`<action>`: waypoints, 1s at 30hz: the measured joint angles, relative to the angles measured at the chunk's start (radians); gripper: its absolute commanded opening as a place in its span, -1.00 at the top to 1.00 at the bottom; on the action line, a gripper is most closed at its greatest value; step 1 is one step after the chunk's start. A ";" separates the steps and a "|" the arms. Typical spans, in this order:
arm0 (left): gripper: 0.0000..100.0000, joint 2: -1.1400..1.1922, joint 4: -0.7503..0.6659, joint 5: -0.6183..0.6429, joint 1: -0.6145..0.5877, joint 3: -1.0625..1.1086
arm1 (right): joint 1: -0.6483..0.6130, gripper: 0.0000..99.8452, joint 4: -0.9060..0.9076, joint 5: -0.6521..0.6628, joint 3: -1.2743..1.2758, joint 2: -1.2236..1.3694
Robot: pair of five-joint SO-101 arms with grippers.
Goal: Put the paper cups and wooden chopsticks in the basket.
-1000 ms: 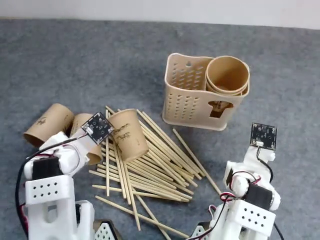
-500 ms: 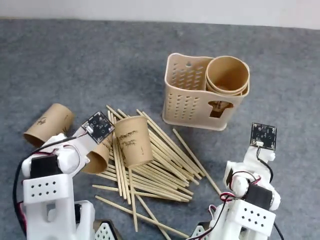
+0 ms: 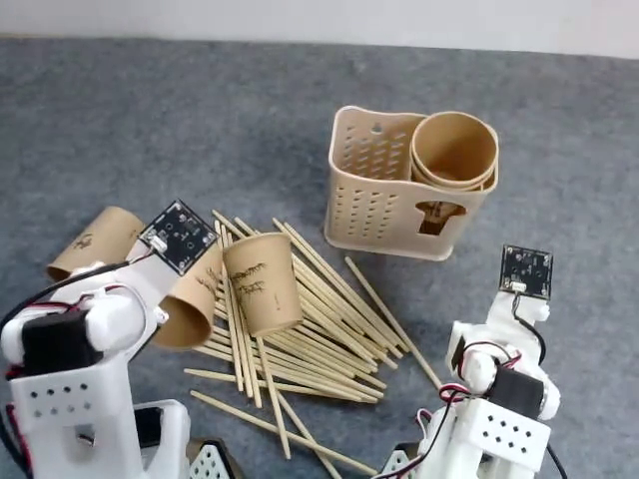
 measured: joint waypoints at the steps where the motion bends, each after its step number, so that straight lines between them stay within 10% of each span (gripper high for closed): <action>1: 0.99 0.000 0.014 0.002 0.000 -0.021 | 0.000 0.74 0.000 0.000 0.000 0.000; 30: 0.99 0.089 0.078 0.315 0.219 -0.428 | 0.000 0.75 -0.064 -0.021 0.084 -0.002</action>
